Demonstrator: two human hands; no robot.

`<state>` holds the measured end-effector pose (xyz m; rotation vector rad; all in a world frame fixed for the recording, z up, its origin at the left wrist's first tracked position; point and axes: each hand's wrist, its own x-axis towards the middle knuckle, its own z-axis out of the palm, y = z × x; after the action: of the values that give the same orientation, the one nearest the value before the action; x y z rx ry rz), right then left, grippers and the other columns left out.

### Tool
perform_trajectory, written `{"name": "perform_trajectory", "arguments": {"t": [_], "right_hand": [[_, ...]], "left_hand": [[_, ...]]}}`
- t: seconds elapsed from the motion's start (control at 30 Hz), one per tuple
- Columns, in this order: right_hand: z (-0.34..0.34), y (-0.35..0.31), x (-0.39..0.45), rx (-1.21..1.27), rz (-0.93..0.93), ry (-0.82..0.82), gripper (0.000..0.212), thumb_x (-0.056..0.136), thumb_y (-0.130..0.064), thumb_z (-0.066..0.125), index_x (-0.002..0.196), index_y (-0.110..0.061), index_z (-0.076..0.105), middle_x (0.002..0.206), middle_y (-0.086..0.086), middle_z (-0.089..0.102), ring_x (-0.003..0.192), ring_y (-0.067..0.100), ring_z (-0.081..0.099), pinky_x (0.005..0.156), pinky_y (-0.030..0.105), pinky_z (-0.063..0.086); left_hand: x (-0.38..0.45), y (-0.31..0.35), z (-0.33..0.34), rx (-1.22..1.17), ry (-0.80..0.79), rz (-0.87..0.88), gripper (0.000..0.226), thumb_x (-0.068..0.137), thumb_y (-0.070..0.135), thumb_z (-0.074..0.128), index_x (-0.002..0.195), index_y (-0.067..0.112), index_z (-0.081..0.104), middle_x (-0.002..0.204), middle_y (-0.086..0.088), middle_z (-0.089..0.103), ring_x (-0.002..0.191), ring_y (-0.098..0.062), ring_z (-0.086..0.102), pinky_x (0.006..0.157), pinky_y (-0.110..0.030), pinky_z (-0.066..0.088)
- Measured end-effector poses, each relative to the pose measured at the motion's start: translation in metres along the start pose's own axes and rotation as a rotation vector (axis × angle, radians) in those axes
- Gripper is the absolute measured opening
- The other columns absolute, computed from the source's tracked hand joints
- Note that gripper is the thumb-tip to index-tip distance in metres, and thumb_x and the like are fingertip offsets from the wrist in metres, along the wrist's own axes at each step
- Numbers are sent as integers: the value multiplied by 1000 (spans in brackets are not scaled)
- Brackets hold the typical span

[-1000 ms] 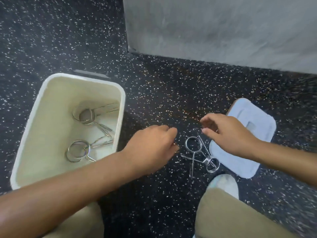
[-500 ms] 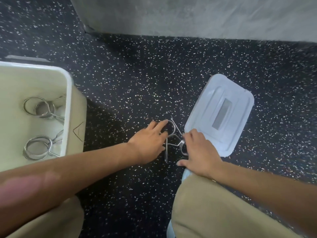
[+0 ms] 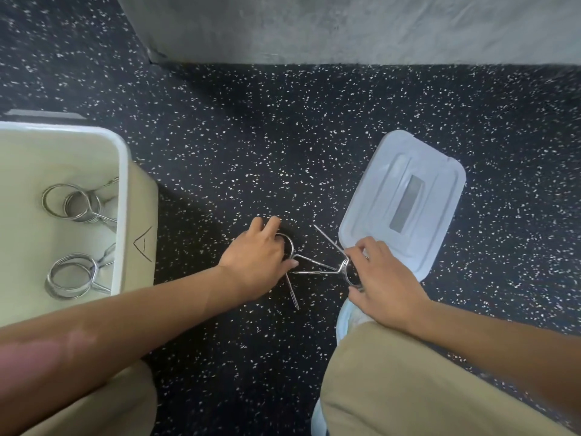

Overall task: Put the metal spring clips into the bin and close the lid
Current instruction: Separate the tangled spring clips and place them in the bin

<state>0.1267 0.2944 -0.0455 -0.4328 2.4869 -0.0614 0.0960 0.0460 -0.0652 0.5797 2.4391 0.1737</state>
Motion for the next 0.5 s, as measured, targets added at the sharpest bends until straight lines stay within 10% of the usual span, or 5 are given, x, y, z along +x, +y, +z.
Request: {"name": "perform_trajectory", "arguments": {"t": [0.27,0.5], "right_hand": [[-15,20,-3,219,-43,-2,60,85,-20,65,143,-26,47,137,-5,38,124,14,35,91,27,50],[-62,26,9,361,-142,-15,60,87,-31,72,143,-34,49,129,-17,41,123,-1,33,100,17,33]], "left_hand": [[6,11,0,-44,80,-106,24,92,22,51,112,8,51,118,-10,50,99,-28,53,68,-31,50],[-18,-21,-32,-299,188,-189,49,85,26,64,120,22,30,107,-11,49,89,-32,57,74,-39,50]]}}
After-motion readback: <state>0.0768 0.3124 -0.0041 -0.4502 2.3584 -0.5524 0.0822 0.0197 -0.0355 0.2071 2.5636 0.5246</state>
